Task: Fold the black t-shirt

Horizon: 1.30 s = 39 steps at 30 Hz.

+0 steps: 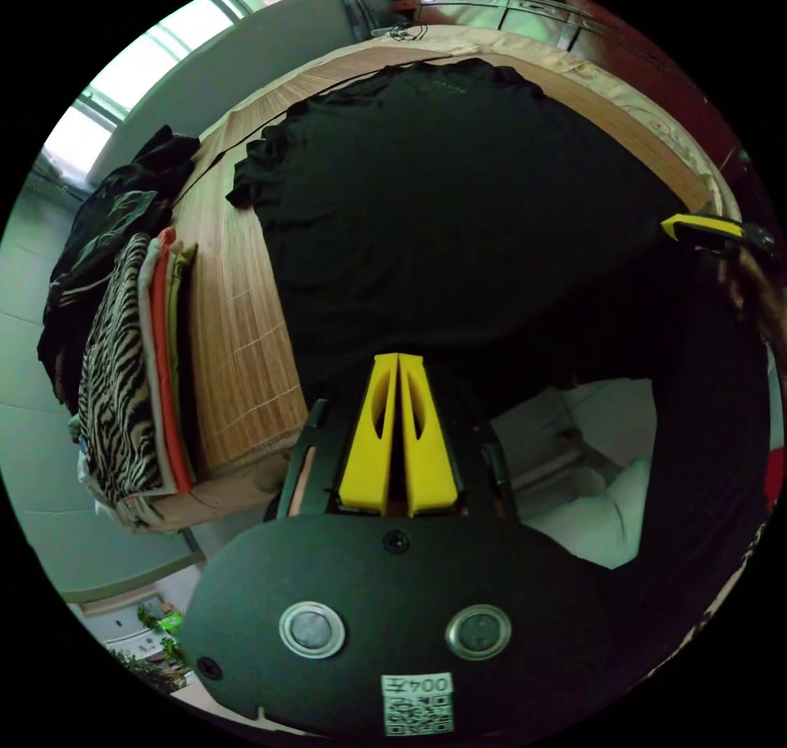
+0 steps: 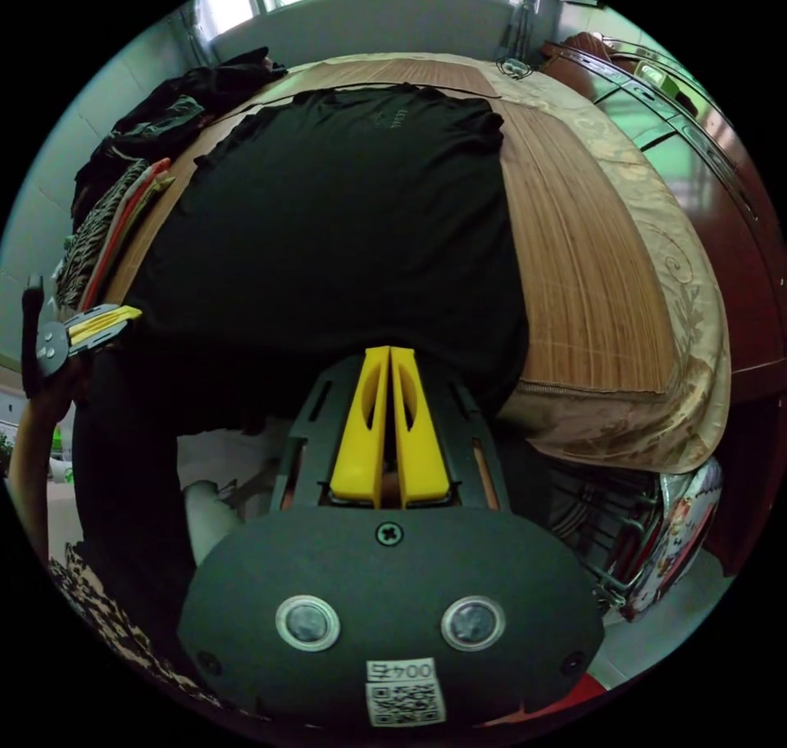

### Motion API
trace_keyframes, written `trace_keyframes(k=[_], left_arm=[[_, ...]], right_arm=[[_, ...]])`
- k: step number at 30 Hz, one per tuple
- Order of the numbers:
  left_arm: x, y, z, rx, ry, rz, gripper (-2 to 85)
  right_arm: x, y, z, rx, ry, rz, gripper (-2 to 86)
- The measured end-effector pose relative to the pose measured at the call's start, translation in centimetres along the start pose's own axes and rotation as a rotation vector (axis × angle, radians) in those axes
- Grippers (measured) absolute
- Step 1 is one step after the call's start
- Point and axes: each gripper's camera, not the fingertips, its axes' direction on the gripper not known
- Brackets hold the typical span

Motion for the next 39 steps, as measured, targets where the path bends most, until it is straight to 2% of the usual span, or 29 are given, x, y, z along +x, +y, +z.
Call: trace_keyframes(k=[4,7,12,14,15,17,19,22,26,30,35,39], left_arm=[[-1.4,-1.0,0.9,0.009,0.077,-0.084,0.1],[-1.9,-1.7,1.3,0.004,0.092,-0.093,0.1],[-2.7,-3.5,2.4,-0.005,0.087,-0.087,0.2],[-3.2,-4.1,2.8,-0.006,0.094,-0.096,0.2],[-3.5,-4.4,3.1,-0.005,0.099,-0.101,0.2],[-4.0,-4.9,3.5,-0.003,0.103,-0.105,0.2],[-4.4,-5.4,3.8,-0.001,0.103,-0.103,0.3],[-5.9,-6.6,4.2,0.005,0.136,-0.099,0.4],[-10.0,-8.4,3.0,0.124,0.208,-0.209,0.5],[-16.5,-13.0,2.3,0.207,0.163,-0.305,1.3],[-23.8,-20.8,3.9,0.209,0.155,-0.328,3.3],[-27.9,-27.6,6.6,0.173,0.035,-0.327,2.8]], right_arm=[[1.4,1.4,0.4,0.013,0.021,-0.010,1.8],[3.2,3.1,0.0,0.083,-0.073,-0.039,7.1],[9.7,6.7,-0.4,0.255,-0.472,-0.021,16.0],[13.7,8.4,0.8,0.297,-0.700,0.032,17.4],[14.8,8.8,1.1,0.314,-0.752,0.049,17.2],[18.6,10.6,2.4,0.396,-1.008,0.055,10.1],[21.0,11.9,3.3,0.450,-1.095,0.084,5.1],[23.8,13.7,4.3,0.546,-1.142,0.124,1.2],[26.3,15.1,5.7,0.603,-1.144,0.116,4.4],[28.2,15.9,7.1,0.645,-1.139,0.127,13.0],[31.2,16.7,9.5,0.645,-1.182,0.145,13.8],[33.0,16.8,11.2,0.637,-1.208,0.182,13.7]])
